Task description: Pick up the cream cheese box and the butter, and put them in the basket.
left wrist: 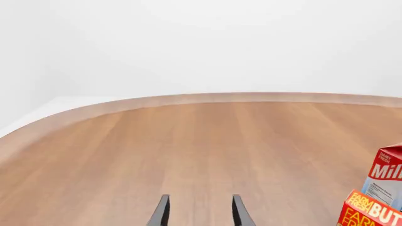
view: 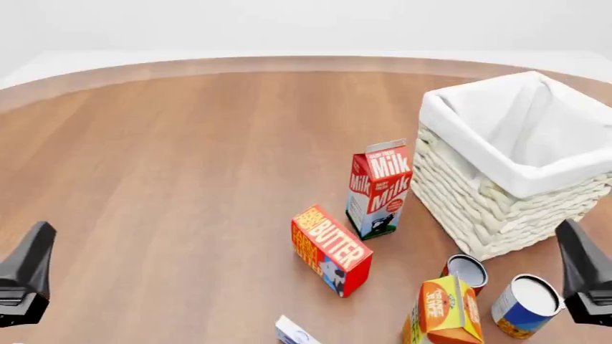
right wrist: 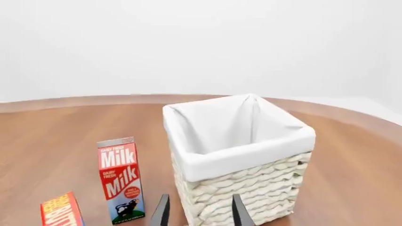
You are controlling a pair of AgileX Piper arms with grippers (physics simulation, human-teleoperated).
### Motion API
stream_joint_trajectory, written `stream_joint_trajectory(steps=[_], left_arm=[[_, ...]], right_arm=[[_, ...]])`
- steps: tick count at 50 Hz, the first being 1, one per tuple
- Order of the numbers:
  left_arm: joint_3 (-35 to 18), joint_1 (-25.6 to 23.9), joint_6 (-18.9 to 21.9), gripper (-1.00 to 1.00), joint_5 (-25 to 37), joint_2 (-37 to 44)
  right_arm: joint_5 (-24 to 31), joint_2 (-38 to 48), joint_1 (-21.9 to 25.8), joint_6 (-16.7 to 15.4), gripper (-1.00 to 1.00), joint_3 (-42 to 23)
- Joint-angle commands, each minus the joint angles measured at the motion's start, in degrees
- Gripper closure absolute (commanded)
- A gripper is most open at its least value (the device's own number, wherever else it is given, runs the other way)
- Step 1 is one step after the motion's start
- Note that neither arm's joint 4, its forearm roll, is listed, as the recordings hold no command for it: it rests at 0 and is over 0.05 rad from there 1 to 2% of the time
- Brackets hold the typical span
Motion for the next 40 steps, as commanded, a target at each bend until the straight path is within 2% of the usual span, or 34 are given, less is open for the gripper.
stream_joint_trajectory(steps=[1,2,4,6,7,8,10,11,12,13,21,23,28,30,32,33,34,36,39,40], left_arm=[[0.00,0.00,0.00,-1.00,0.00,0.00],[0.00,0.00,0.00,-1.00,0.00,0.00],[0.00,0.00,0.00,-1.00,0.00,0.00],[0.00,0.00,0.00,-1.00,0.00,0.00],[0.00,0.00,0.00,-1.00,0.00,0.00],[0.00,0.00,0.00,-1.00,0.00,0.00],[0.00,0.00,0.00,-1.00,0.00,0.00],[0.00,0.00,0.00,-1.00,0.00,0.00],[0.00,0.00,0.00,-1.00,0.00,0.00],[0.00,0.00,0.00,-1.00,0.00,0.00],[0.00,0.00,0.00,-1.00,0.00,0.00],[0.00,0.00,0.00,-1.00,0.00,0.00],[0.00,0.00,0.00,-1.00,0.00,0.00],[0.00,0.00,0.00,-1.00,0.00,0.00],[0.00,0.00,0.00,-1.00,0.00,0.00],[0.00,0.00,0.00,-1.00,0.00,0.00],[0.00,0.00,0.00,-1.00,0.00,0.00],[0.00,0.00,0.00,-1.00,0.00,0.00],[0.00,0.00,0.00,-1.00,0.00,0.00],[0.00,0.00,0.00,-1.00,0.00,0.00]], right_arm=[[1.30,0.24,3.82,1.62,-1.00,-2.14],[1.39,1.53,2.80,1.39,-1.00,-2.66],[0.70,3.80,3.86,2.48,-1.00,-3.75],[0.50,7.08,5.63,0.93,-1.00,-5.10],[-0.48,10.45,6.71,1.02,-1.00,-5.61],[-0.60,11.54,7.79,2.86,-1.00,-6.49],[-0.24,12.12,8.83,2.05,-1.00,-6.80],[1.47,16.25,10.75,1.80,-1.00,-10.65],[1.45,16.32,10.75,1.80,-1.00,-10.70],[2.57,18.88,12.97,2.31,-1.00,-13.37],[11.39,23.83,18.74,4.13,-1.00,-25.53],[13.73,26.88,21.10,2.46,-1.00,-28.97],[18.93,34.41,25.41,2.62,-1.00,-36.03],[19.52,34.48,25.90,2.13,-1.00,-37.20],[21.42,37.50,28.67,3.91,-1.00,-40.89],[21.43,37.51,28.67,3.91,-1.00,-40.91],[23.67,40.34,30.20,4.68,-1.00,-44.49],[24.59,43.10,32.36,5.23,-1.00,-46.58],[23.24,45.06,33.10,5.35,-1.00,-45.94],[23.94,48.44,34.60,5.79,-1.00,-47.82]])
